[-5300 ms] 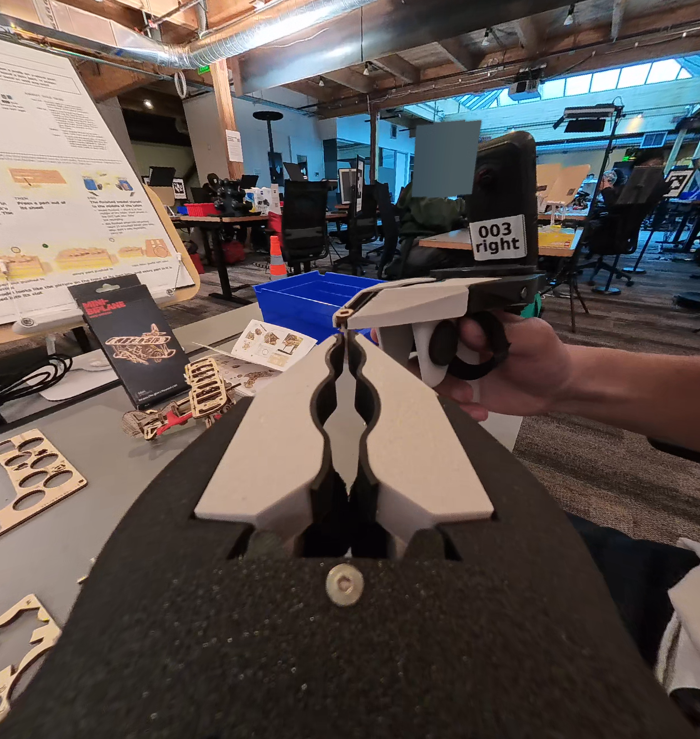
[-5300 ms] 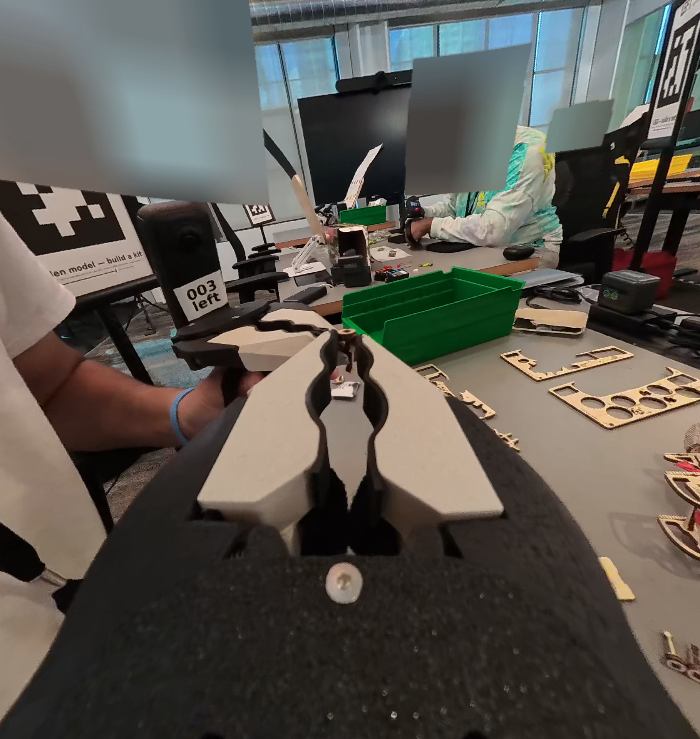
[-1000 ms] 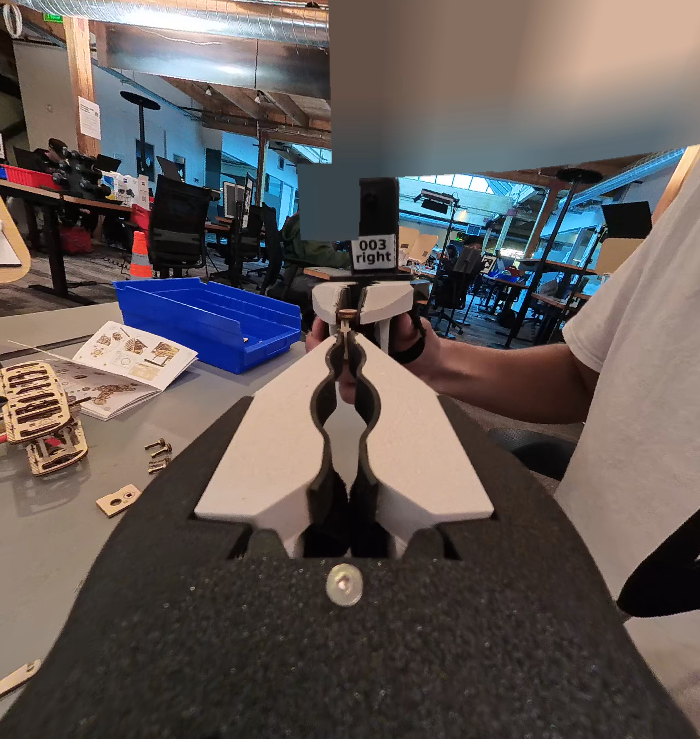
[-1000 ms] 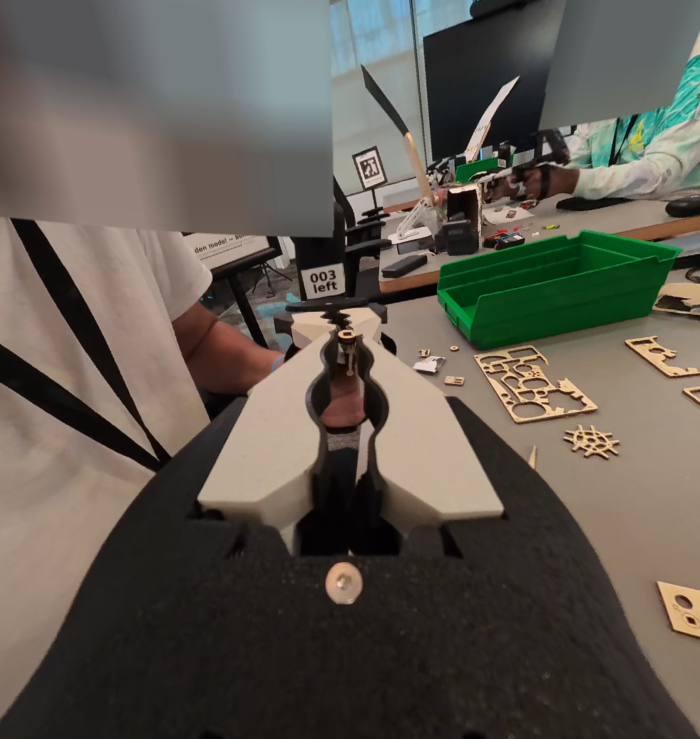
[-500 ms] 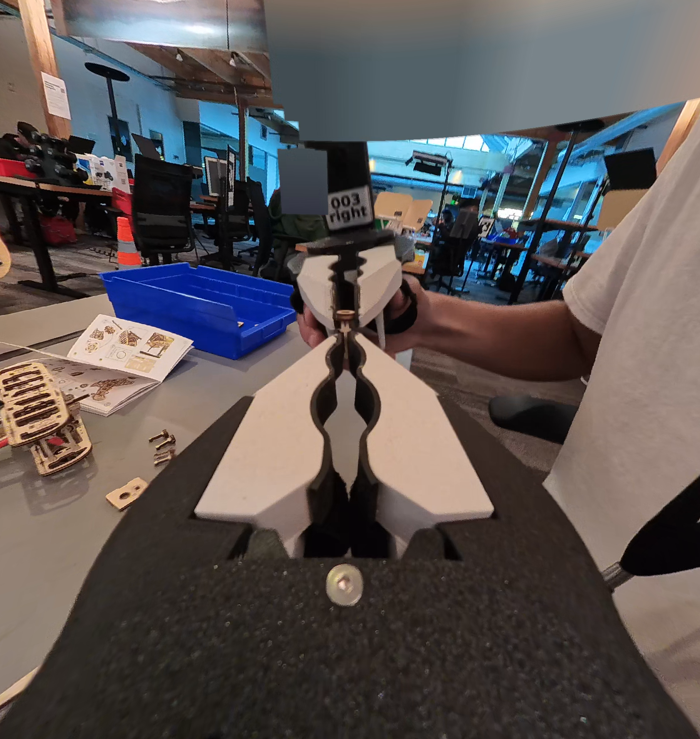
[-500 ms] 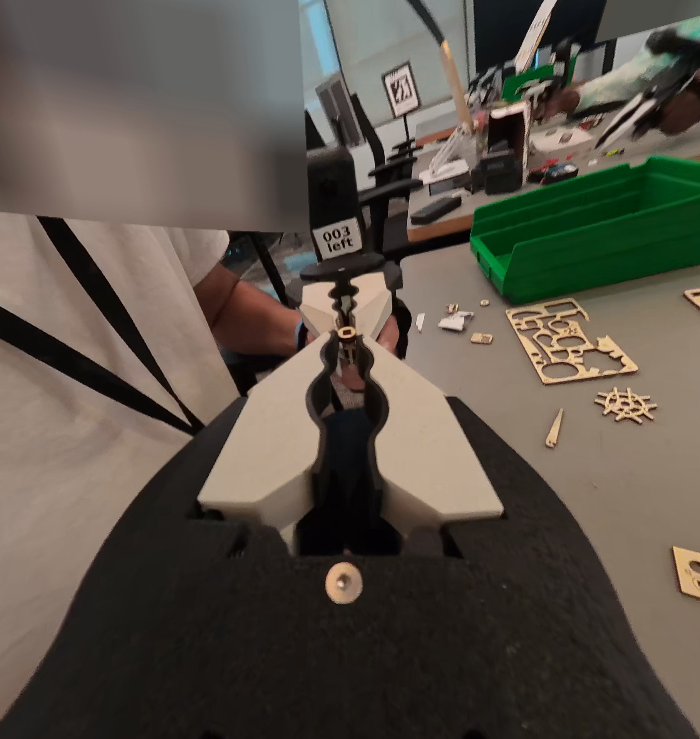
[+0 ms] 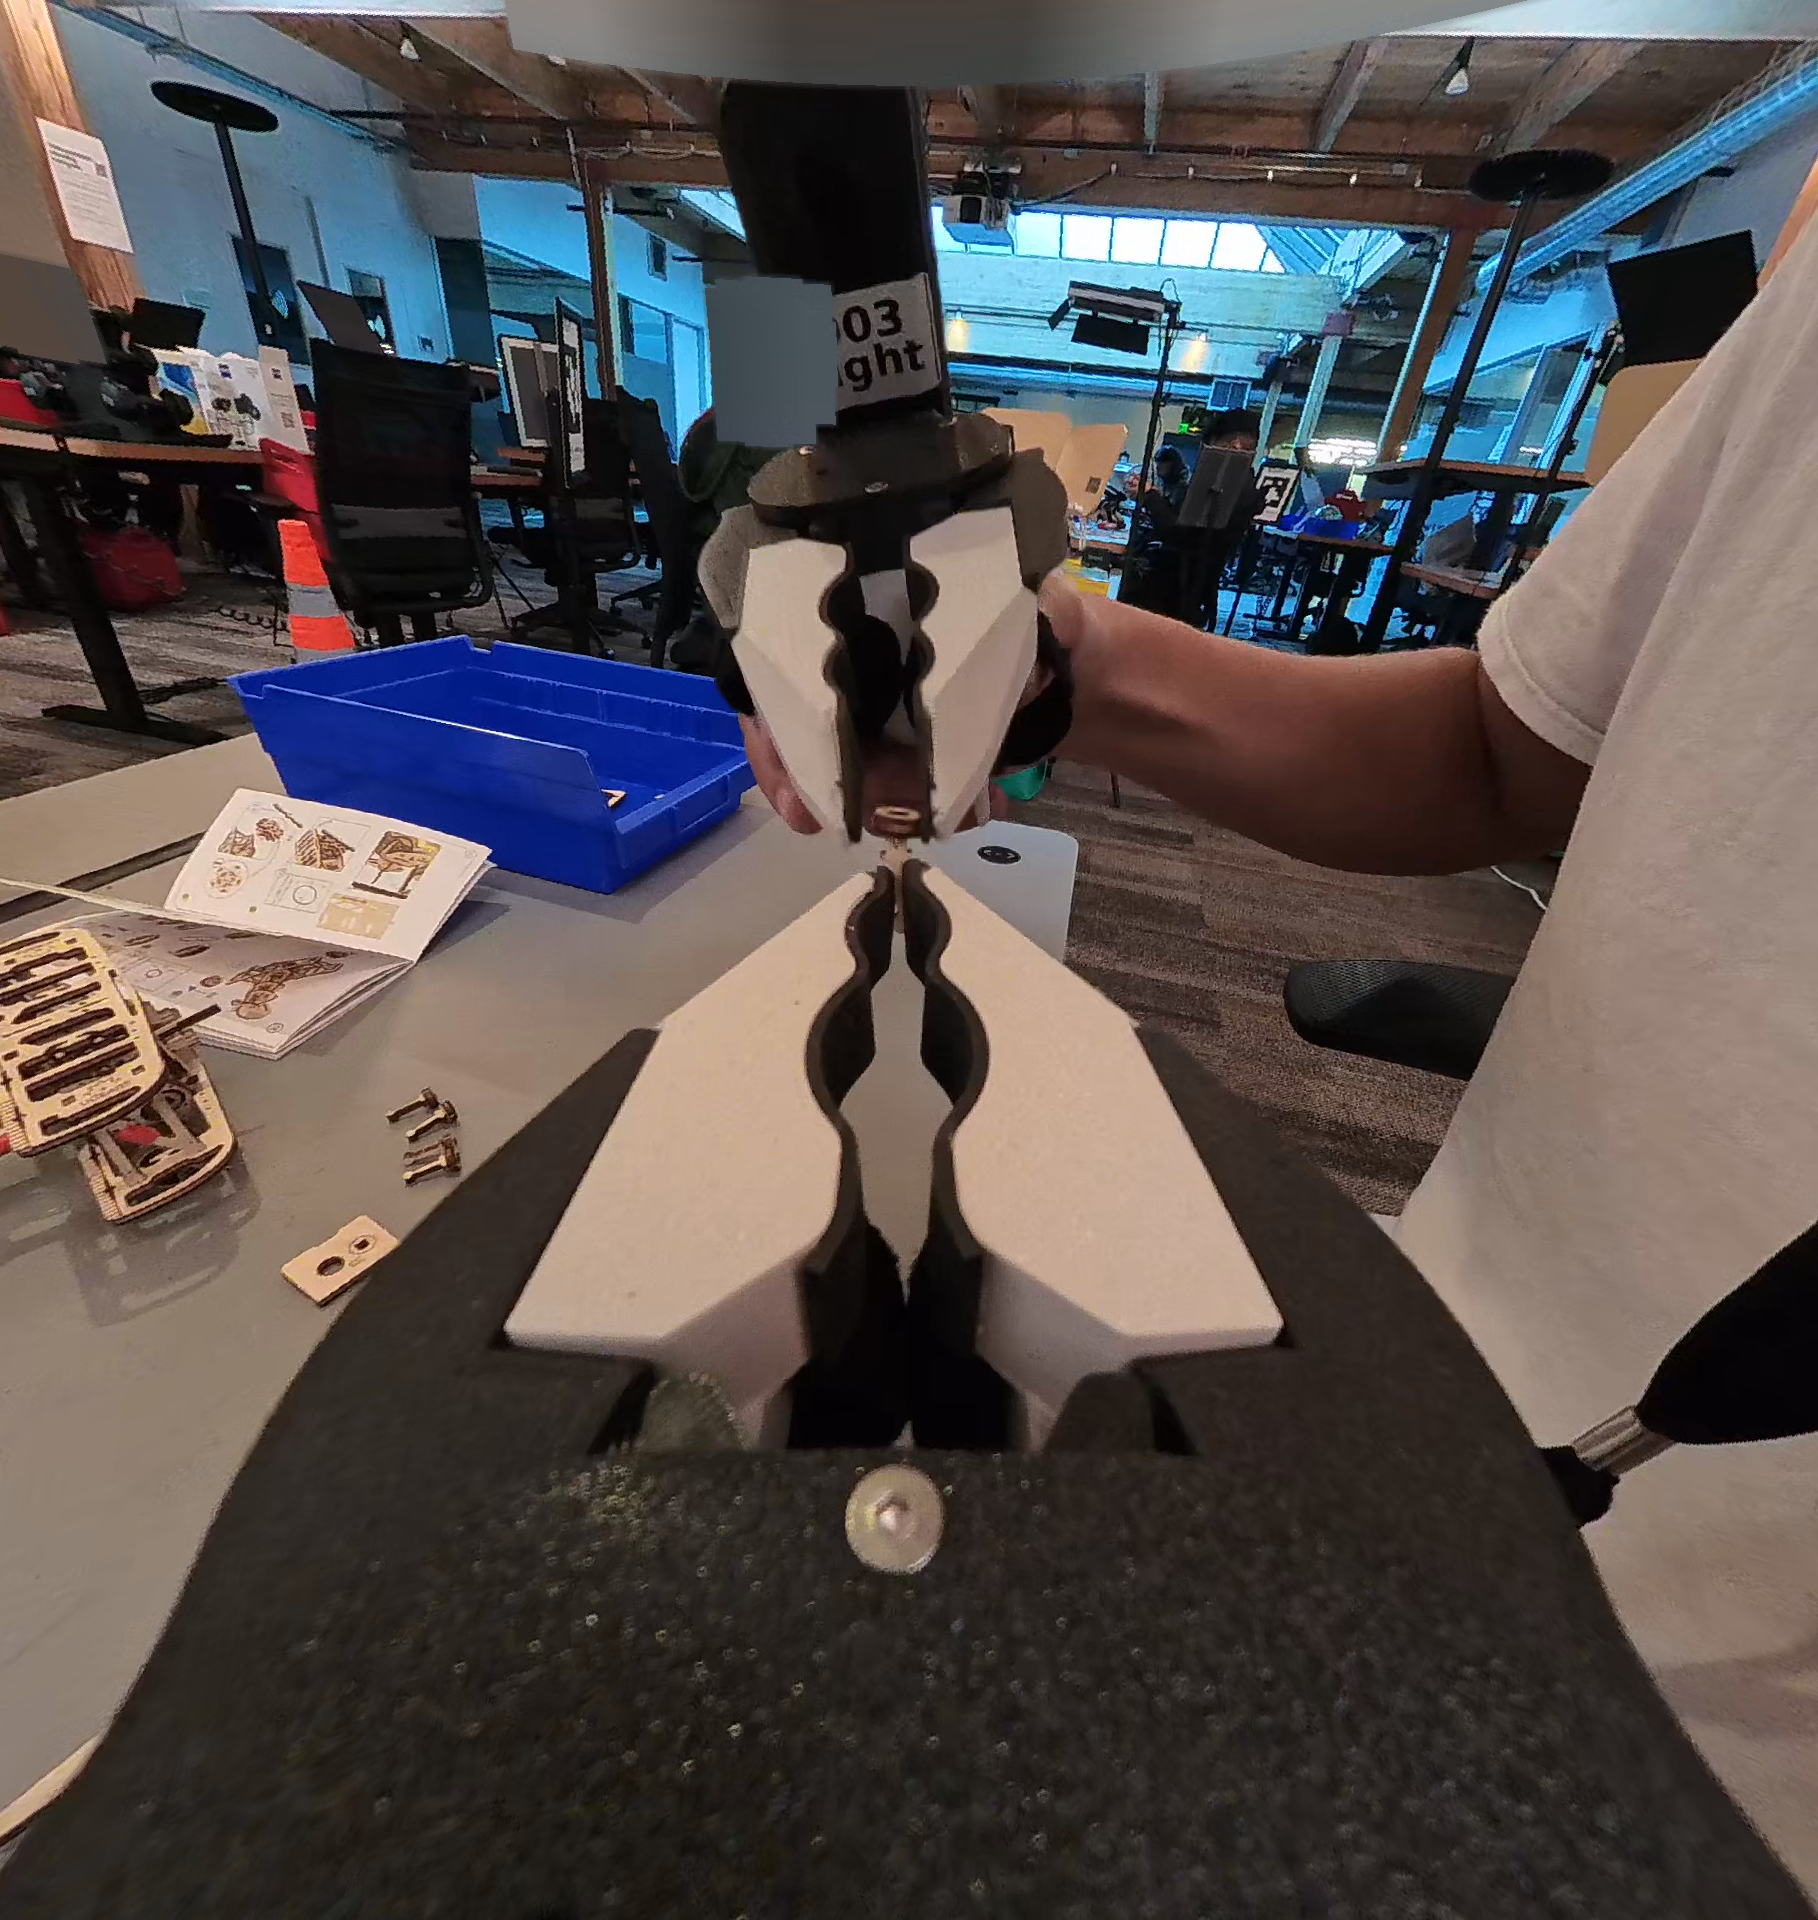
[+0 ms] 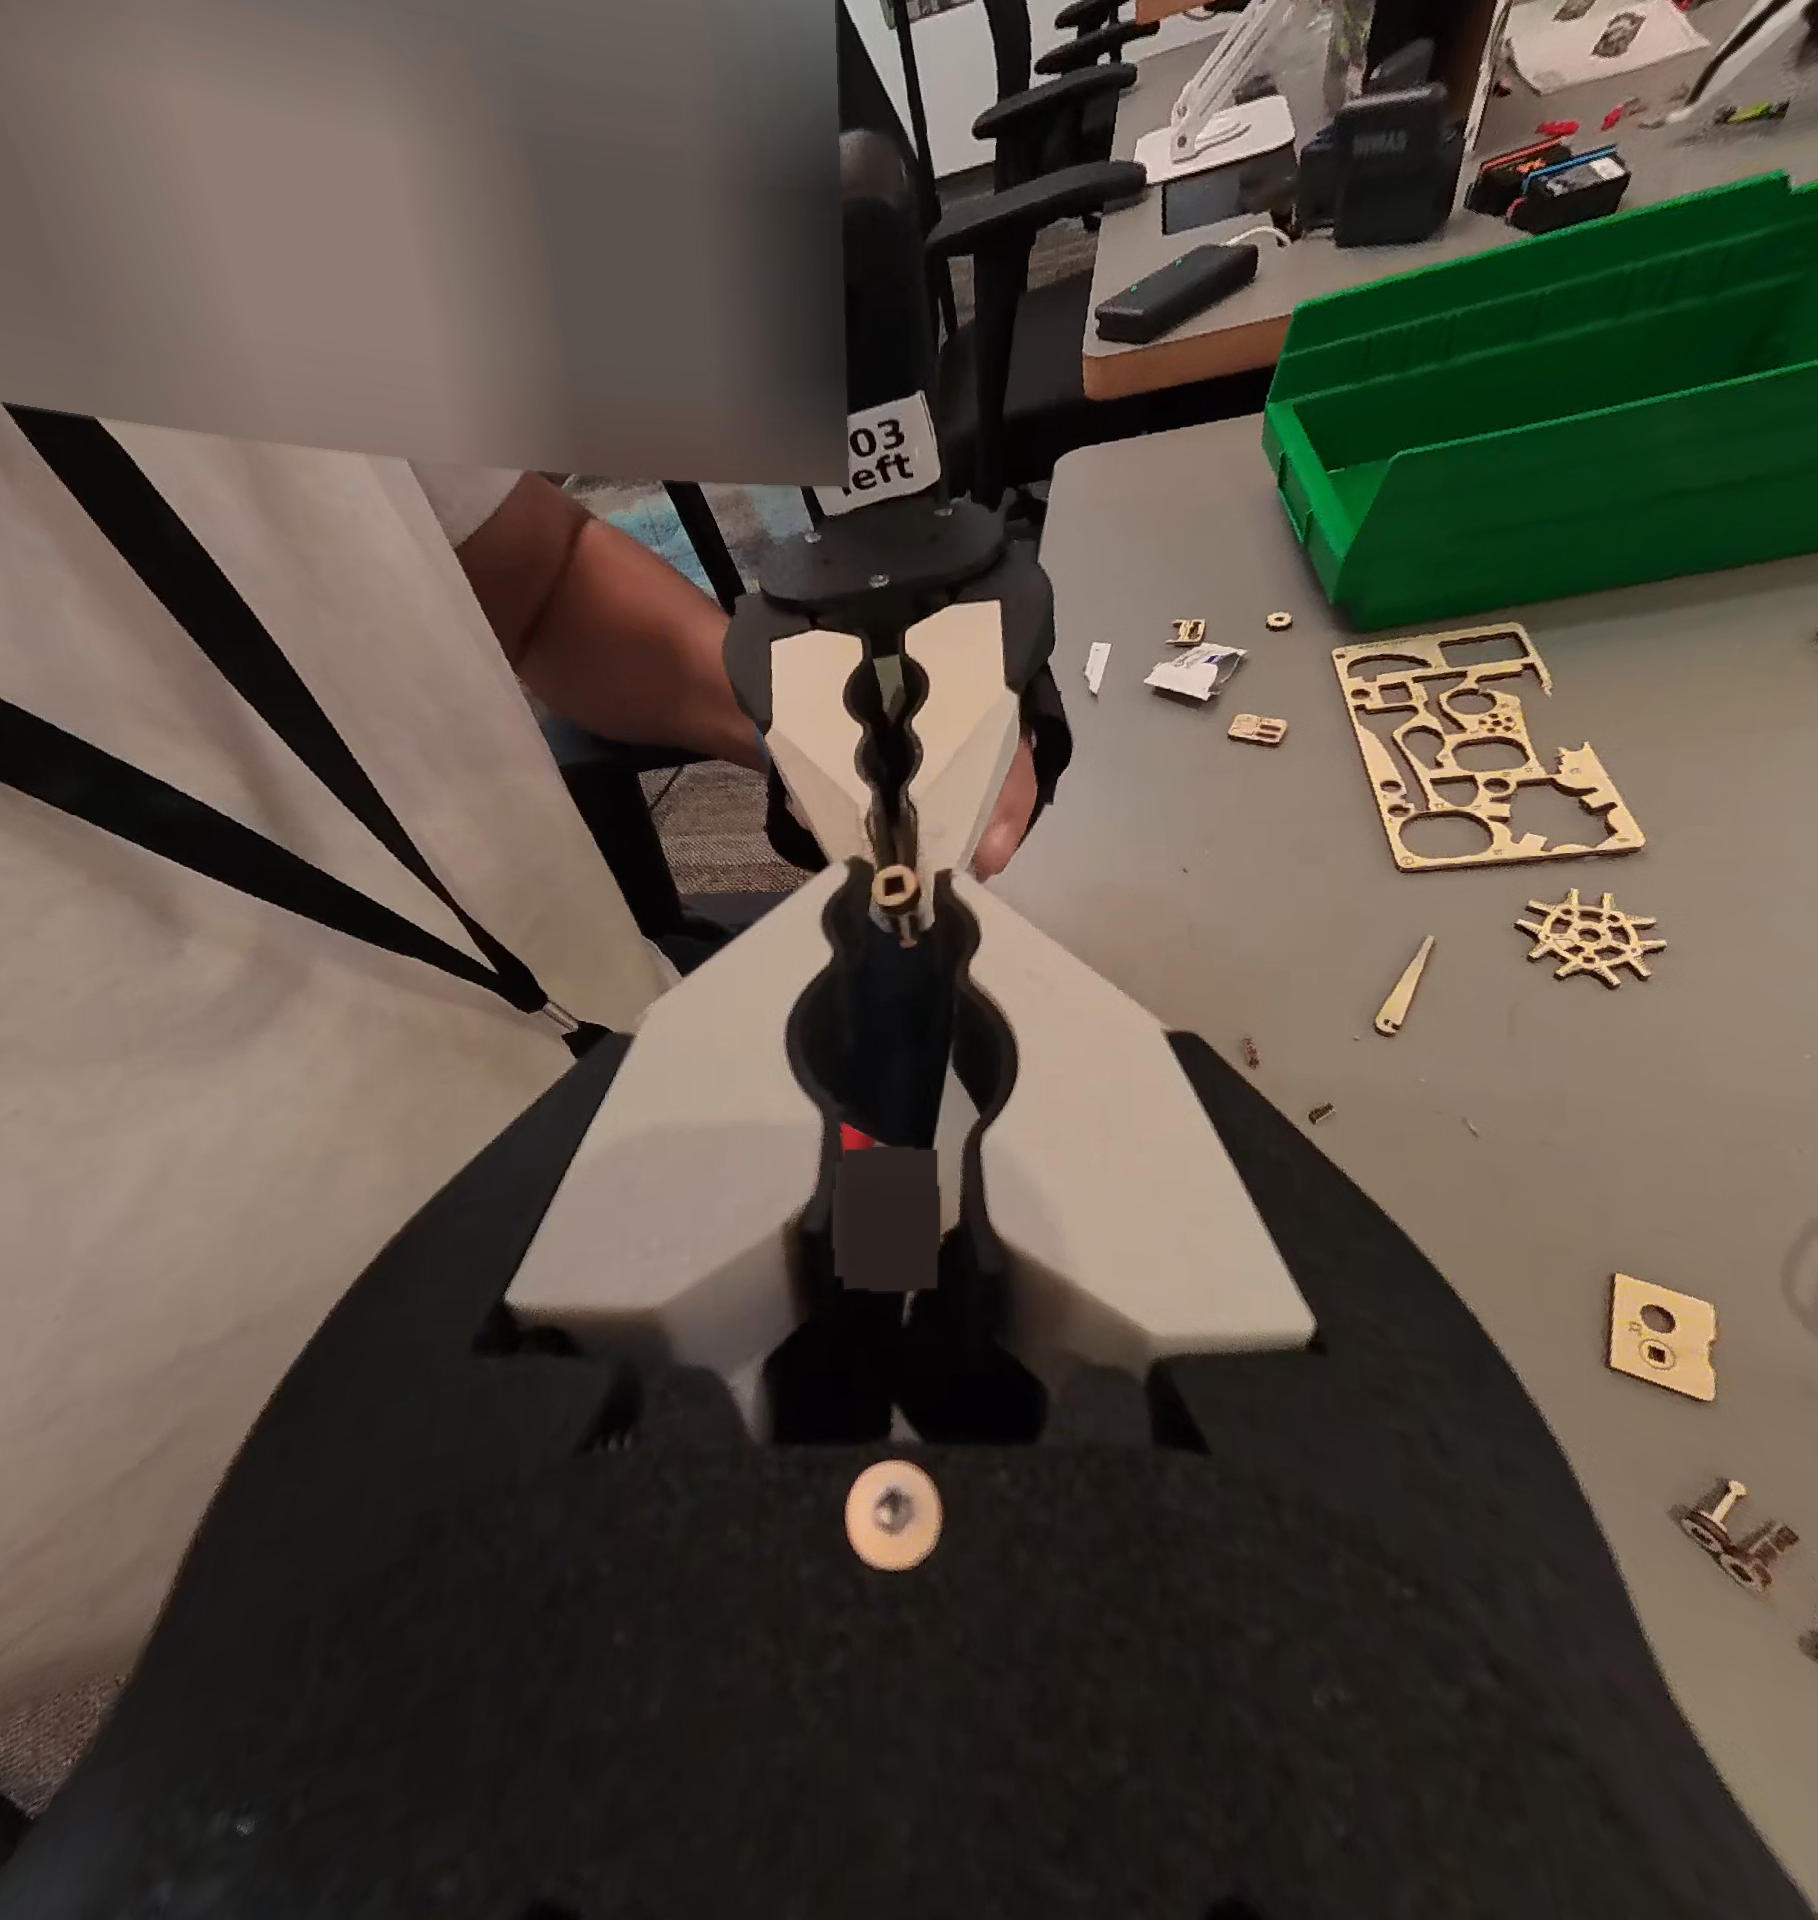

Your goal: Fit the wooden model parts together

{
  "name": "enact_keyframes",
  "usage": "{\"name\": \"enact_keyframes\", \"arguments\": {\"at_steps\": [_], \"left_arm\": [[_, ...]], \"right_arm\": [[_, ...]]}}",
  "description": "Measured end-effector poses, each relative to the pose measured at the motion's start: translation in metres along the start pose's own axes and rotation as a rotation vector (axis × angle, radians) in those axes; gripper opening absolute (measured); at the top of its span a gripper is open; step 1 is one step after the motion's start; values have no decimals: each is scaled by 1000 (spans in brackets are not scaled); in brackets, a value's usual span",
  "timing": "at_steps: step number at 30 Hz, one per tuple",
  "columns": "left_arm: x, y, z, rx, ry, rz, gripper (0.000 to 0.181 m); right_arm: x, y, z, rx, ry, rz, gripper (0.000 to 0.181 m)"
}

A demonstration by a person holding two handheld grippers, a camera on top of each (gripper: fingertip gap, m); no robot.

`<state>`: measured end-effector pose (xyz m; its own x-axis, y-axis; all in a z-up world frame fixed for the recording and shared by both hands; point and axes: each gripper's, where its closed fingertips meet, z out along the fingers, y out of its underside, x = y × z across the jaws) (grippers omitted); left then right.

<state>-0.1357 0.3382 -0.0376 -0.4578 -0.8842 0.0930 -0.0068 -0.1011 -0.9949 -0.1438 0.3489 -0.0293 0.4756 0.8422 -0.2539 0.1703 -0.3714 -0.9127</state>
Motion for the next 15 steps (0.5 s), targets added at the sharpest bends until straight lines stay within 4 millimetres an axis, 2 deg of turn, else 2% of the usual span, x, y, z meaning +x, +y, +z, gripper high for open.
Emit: {"name": "enact_keyframes", "arguments": {"at_steps": [11, 15], "left_arm": [[1, 0, 1, 6, 8, -15, 0], [0, -1, 0, 10, 5, -18, 0]], "right_arm": [[-1, -1, 0, 14, -20, 18, 13], [-4, -12, -4, 96, -50, 51, 25]]}}
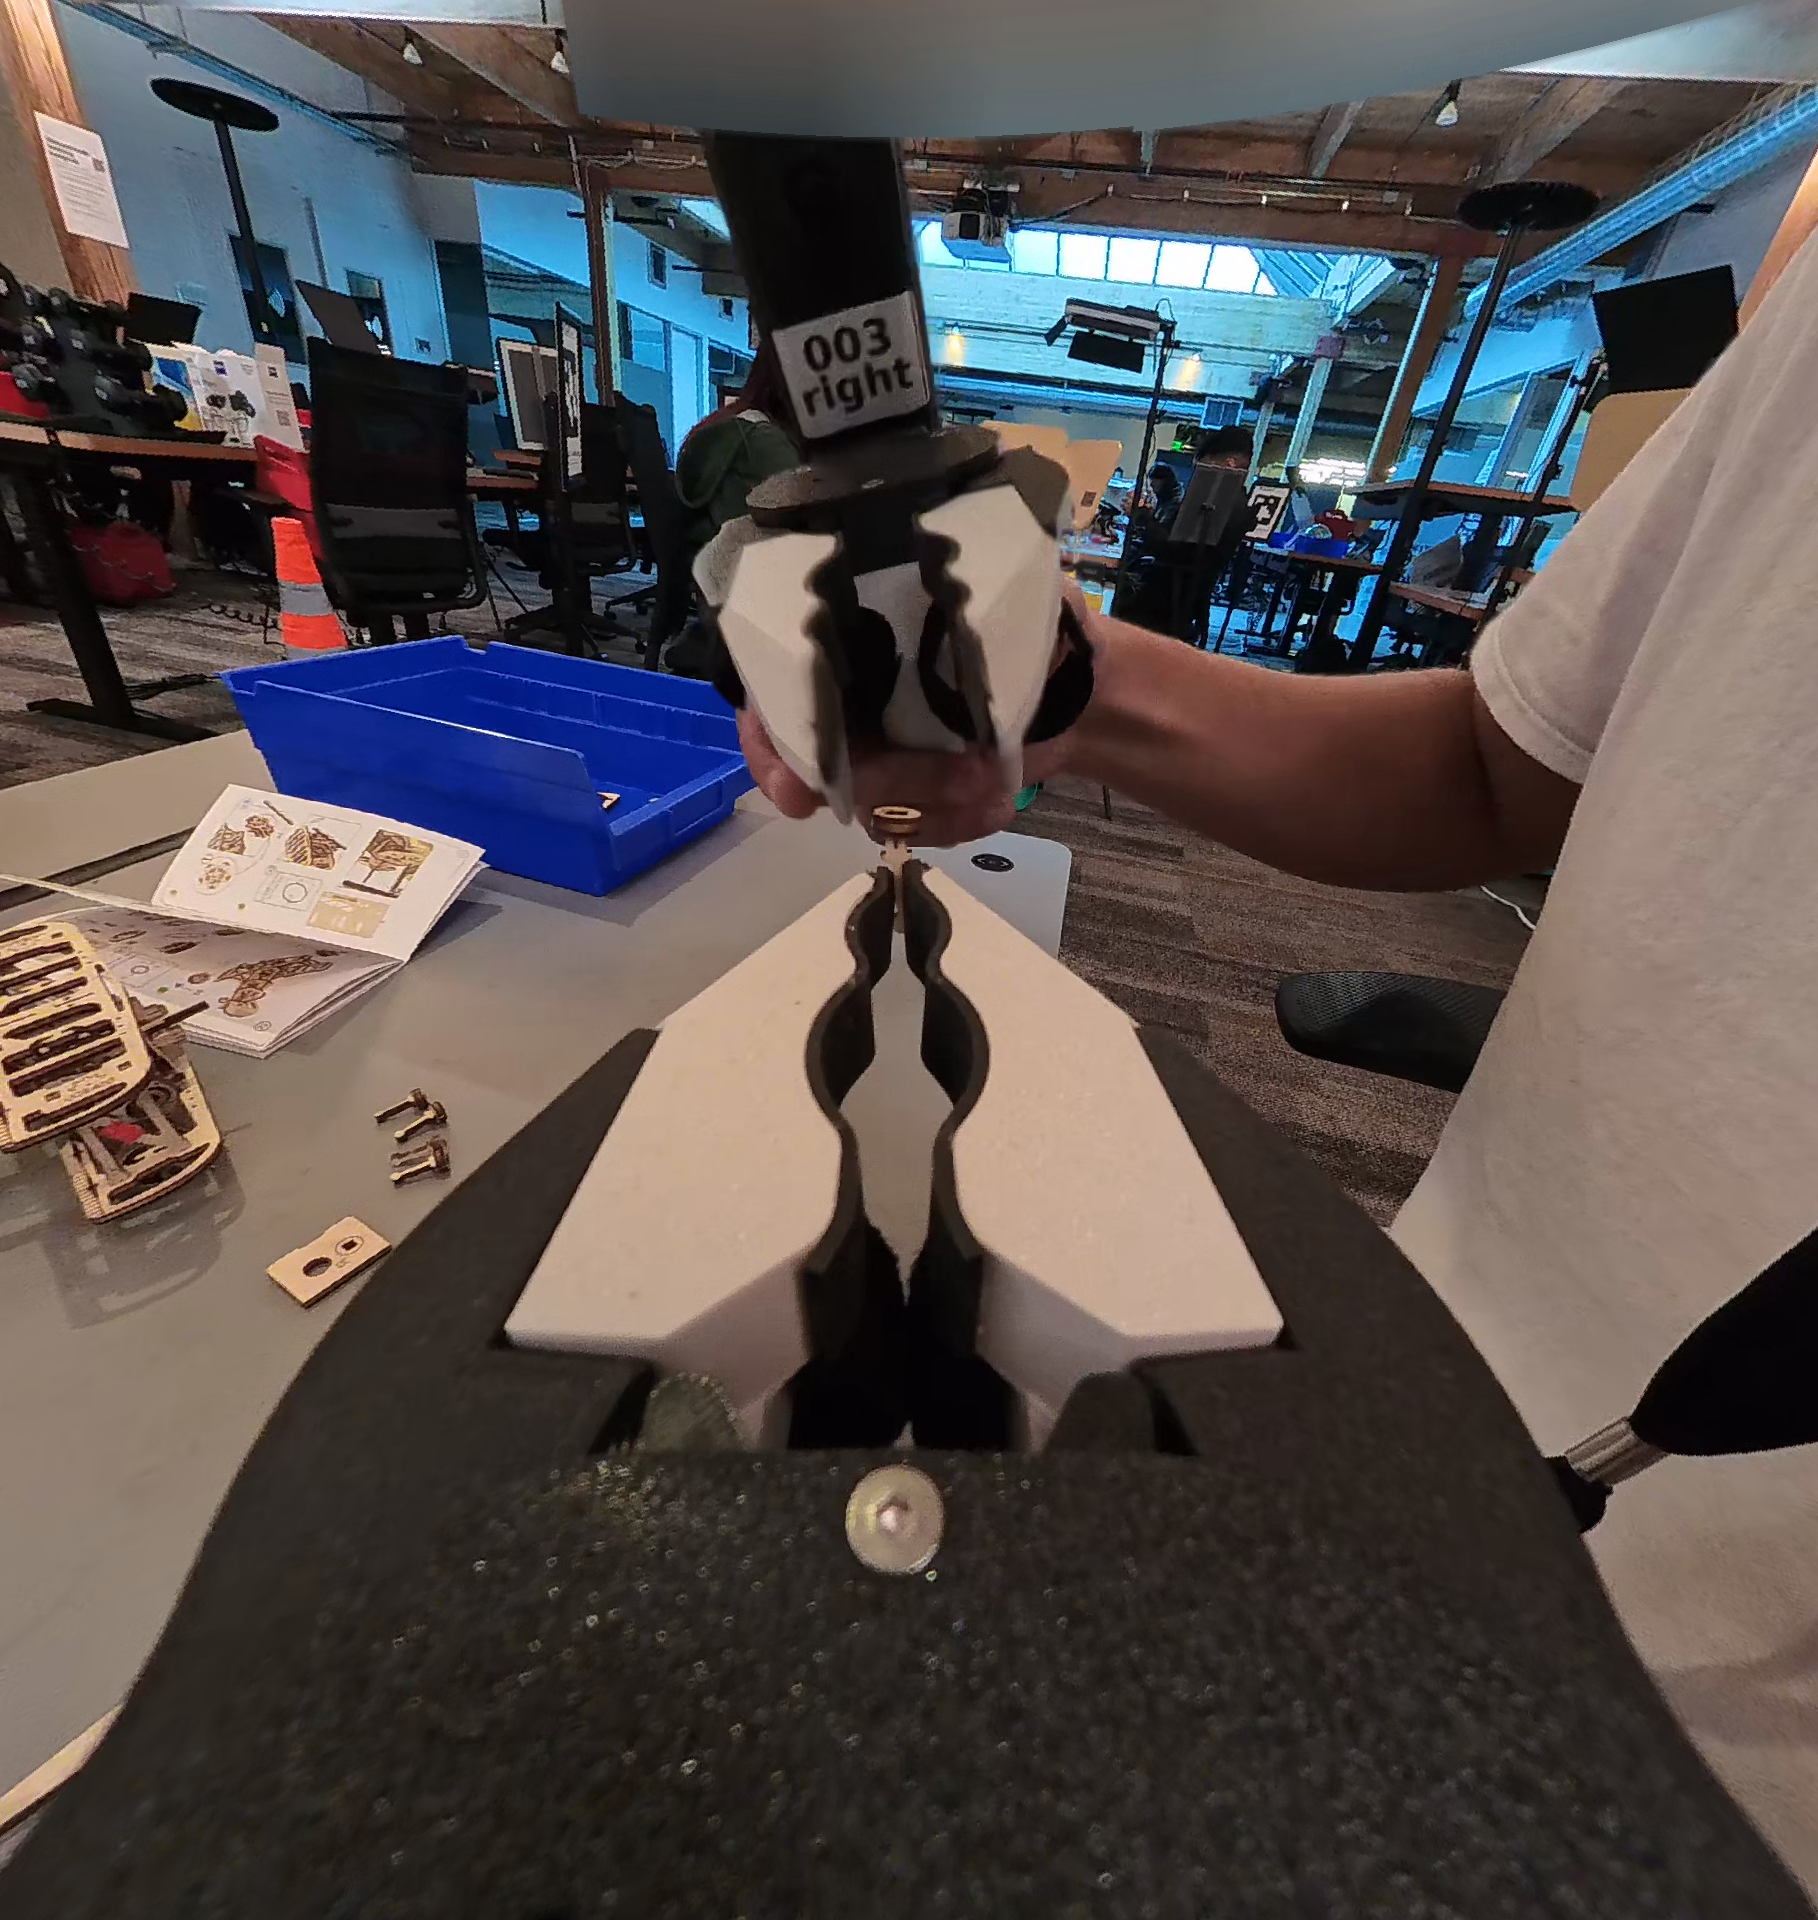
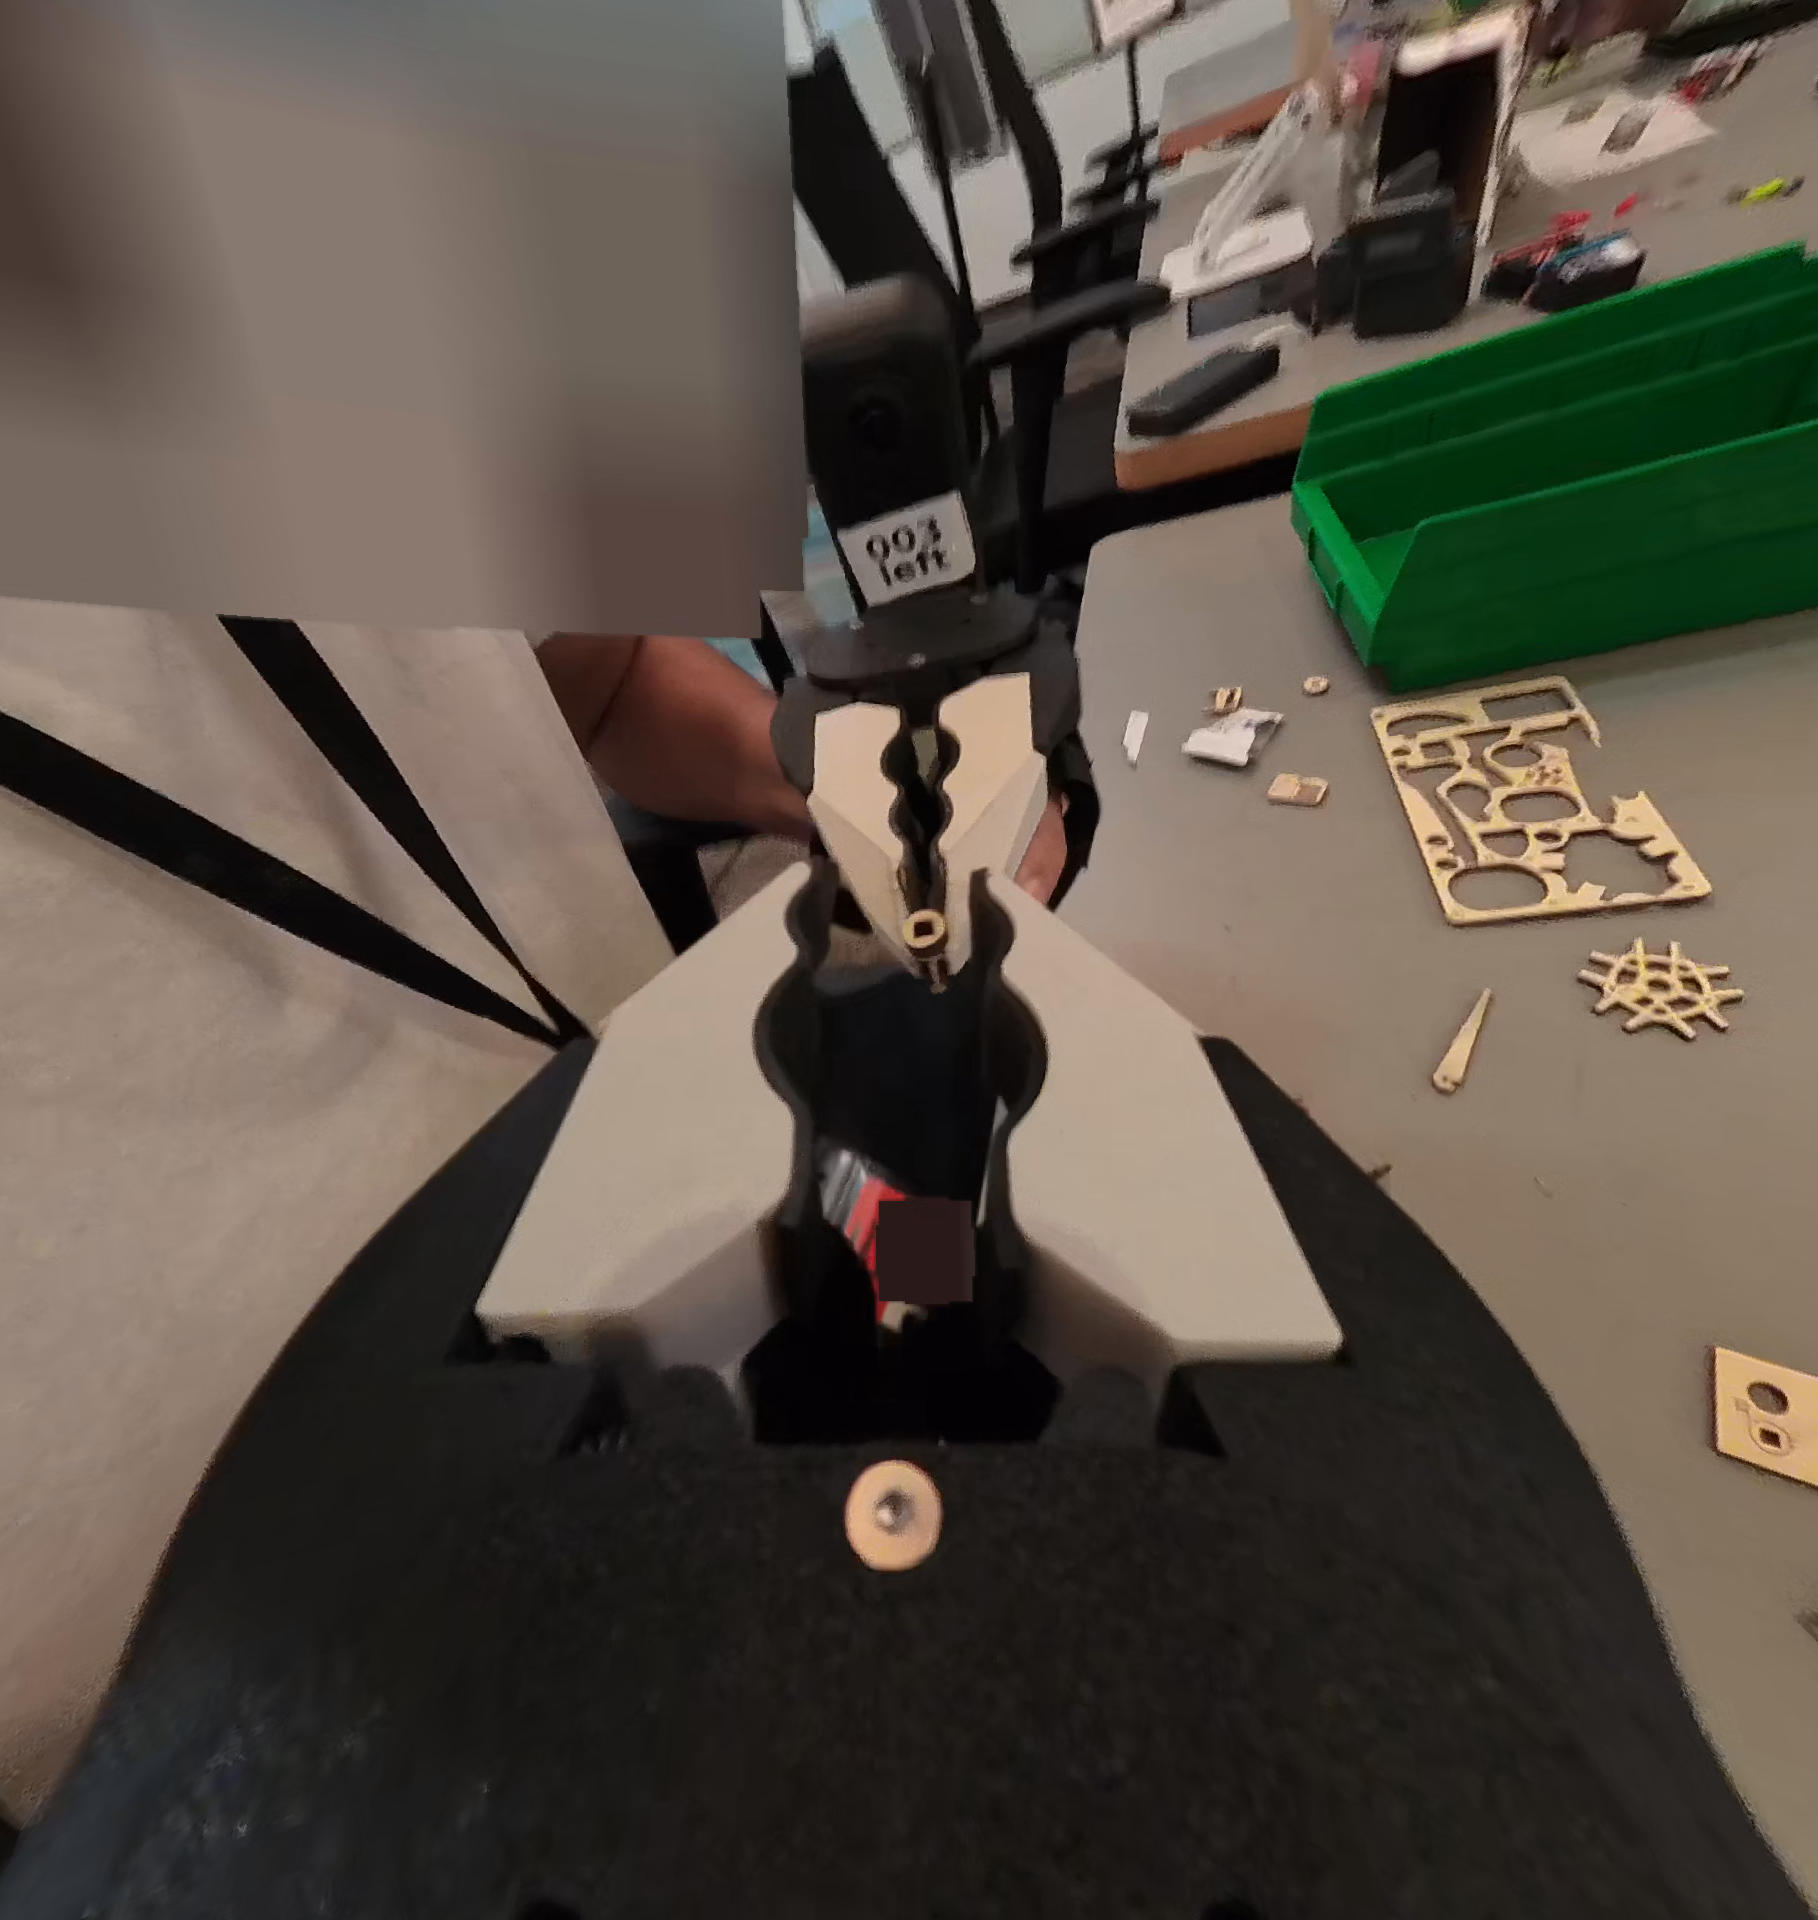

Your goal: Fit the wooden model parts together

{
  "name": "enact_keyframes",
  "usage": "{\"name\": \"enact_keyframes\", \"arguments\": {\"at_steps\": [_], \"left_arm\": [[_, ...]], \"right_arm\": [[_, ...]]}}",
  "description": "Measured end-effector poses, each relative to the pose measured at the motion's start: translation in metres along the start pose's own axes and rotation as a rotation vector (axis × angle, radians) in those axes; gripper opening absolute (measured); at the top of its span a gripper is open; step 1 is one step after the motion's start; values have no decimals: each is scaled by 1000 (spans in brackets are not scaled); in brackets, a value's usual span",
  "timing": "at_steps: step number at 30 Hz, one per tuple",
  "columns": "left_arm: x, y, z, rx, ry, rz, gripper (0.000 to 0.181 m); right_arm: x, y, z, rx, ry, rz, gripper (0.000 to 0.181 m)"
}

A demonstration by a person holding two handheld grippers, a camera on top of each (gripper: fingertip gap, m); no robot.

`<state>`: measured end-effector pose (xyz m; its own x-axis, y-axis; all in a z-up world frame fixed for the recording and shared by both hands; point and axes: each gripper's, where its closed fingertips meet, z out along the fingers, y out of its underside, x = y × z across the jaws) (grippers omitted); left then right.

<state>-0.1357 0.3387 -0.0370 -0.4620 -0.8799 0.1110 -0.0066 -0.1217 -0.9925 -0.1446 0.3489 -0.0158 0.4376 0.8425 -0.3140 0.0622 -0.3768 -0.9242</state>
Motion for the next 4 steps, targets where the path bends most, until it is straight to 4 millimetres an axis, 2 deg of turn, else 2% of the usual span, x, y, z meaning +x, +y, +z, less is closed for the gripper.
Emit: {"name": "enact_keyframes", "arguments": {"at_steps": [2, 3, 4], "left_arm": [[-1, -1, -1, 5, -10, 6, 0], [-2, -2, -2, 4, -15, 12, 0], [-3, -2, -2, 1, -24, 22, 0]], "right_arm": [[11, -8, -10, 95, 42, 85, 32], [19, -8, -15, 146, 60, 184, 40], [31, 1, -18, 175, 86, 330, 49]]}}
